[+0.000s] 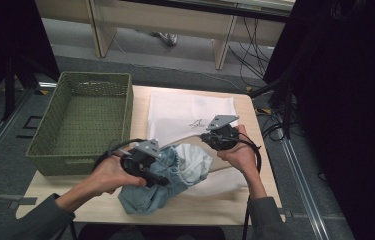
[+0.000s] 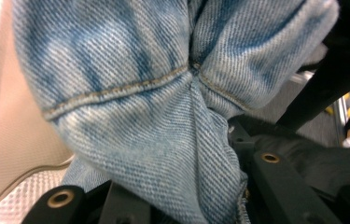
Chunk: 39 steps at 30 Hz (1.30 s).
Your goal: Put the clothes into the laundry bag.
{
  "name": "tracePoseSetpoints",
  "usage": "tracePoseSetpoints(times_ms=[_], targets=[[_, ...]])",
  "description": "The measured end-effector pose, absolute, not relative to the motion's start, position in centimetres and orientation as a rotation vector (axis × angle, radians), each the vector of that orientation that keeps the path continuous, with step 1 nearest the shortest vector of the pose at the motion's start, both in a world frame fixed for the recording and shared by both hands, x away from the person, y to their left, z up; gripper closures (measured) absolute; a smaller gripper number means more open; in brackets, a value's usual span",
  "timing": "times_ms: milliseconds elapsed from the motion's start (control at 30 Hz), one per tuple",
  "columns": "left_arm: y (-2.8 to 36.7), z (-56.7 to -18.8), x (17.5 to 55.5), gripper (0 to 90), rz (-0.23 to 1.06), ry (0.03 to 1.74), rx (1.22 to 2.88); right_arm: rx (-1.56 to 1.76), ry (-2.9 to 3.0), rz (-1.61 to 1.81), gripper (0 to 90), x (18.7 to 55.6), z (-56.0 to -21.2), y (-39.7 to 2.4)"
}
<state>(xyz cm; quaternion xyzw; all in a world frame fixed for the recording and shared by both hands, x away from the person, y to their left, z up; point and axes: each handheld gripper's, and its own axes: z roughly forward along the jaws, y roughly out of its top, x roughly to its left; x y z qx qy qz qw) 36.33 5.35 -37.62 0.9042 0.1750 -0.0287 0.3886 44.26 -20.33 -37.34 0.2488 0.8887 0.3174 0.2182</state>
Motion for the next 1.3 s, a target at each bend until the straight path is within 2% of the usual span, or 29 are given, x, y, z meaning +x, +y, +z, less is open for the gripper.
tracePoseSetpoints(times_ms=[100,267,367,567,733,800,933,1000,1133,1233,1300], targets=[[3.5,-39.6,37.8,68.6,-0.072,0.467,2.361,0.650,2.456,0.883,90.0,44.1,-37.0,-20.3],[2.1,-41.6,40.9,67.7,-0.067,0.572,2.371,0.658,2.471,0.878,90.0,43.7,-36.5,-20.3],[2.2,-41.7,42.1,67.5,-0.088,0.649,2.322,0.647,2.469,0.880,90.0,43.5,-36.3,-20.2],[3.1,-41.5,43.1,67.1,-0.083,0.706,2.338,0.628,2.466,0.885,90.0,43.2,-36.0,-19.5],[3.5,-39.8,43.5,64.8,-0.094,0.715,2.355,0.619,2.453,0.906,90.0,42.9,-35.6,-19.0],[3.7,-38.6,44.3,65.0,-0.051,0.717,2.345,0.590,2.441,0.928,90.0,42.7,-34.9,-18.9],[1.3,-40.9,45.5,65.0,-0.011,0.729,2.392,0.604,2.446,0.926,90.0,42.6,-34.9,-18.8],[0.5,-42.2,46.5,65.1,-0.022,0.770,2.355,0.615,2.453,0.919,90.0,42.6,-35.2,-18.9],[0.6,-42.0,47.1,65.2,-0.023,0.809,2.288,0.599,2.460,0.917,90.0,42.7,-35.4,-19.2],[0.9,-40.4,47.3,64.9,0.044,0.820,2.196,0.633,2.463,0.933,90.0,42.8,-35.5,-19.6],[0.1,-41.5,47.8,61.7,0.074,0.862,2.127,0.631,2.454,0.927,90.0,42.8,-35.5,-19.5]])
